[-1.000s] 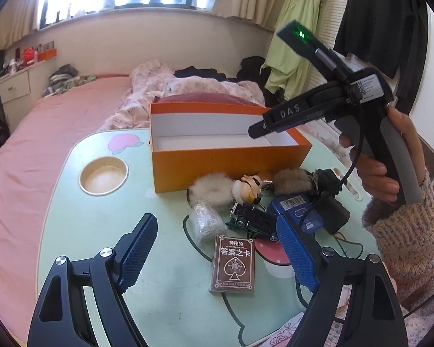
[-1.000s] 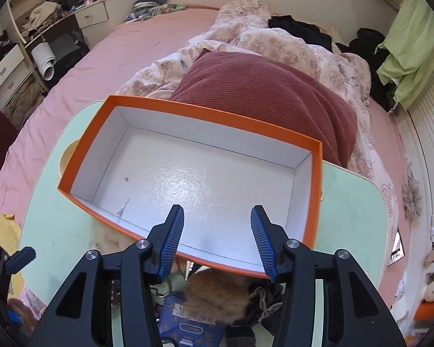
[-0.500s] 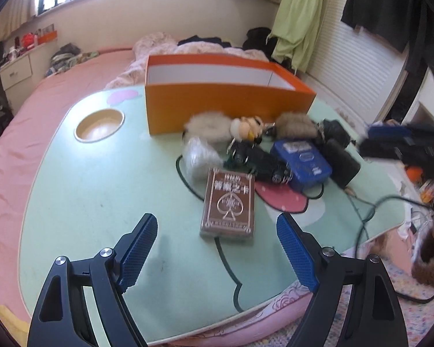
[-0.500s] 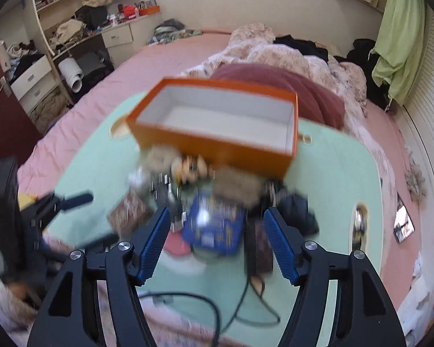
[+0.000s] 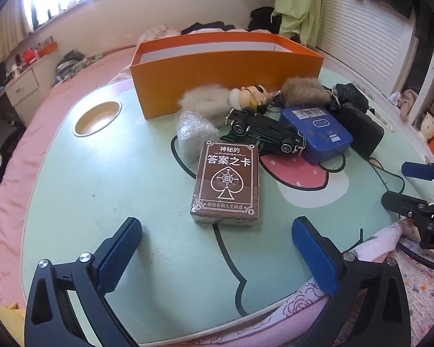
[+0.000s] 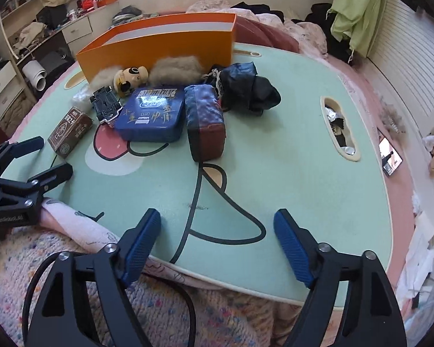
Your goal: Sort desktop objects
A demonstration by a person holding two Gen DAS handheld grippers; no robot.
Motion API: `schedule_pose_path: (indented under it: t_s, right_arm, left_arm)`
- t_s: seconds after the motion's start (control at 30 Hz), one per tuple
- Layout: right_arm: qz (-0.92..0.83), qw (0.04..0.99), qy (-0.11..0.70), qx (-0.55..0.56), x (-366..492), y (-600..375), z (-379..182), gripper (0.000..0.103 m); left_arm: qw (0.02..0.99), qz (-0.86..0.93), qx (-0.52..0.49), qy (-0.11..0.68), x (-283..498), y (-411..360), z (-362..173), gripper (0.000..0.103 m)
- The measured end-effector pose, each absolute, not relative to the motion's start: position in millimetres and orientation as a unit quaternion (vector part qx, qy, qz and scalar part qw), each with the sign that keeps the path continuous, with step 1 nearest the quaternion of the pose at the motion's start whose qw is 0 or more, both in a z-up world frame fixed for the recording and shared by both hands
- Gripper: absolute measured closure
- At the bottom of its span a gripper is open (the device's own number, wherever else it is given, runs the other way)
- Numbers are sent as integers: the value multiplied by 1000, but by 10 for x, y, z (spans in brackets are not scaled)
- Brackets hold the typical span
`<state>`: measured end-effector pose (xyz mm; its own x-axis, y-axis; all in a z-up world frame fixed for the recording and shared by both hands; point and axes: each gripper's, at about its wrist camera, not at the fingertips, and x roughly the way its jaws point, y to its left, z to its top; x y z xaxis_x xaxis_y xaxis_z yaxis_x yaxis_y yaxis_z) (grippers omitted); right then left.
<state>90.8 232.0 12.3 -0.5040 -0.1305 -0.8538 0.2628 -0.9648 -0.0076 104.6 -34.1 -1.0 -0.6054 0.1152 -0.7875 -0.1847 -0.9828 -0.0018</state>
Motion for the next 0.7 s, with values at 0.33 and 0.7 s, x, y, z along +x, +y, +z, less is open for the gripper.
schedule_pose_path:
  t_s: [0.33,0.7]
  right_arm:
    - [-886,107,57,448,943,2312,94,0]
    - [-889,107,54,442,929,2306,110,0]
  left_arm:
    - [85,902,-421,40,1048,-340,17,0]
    - [84,905,-415,40,1038,-314,13,0]
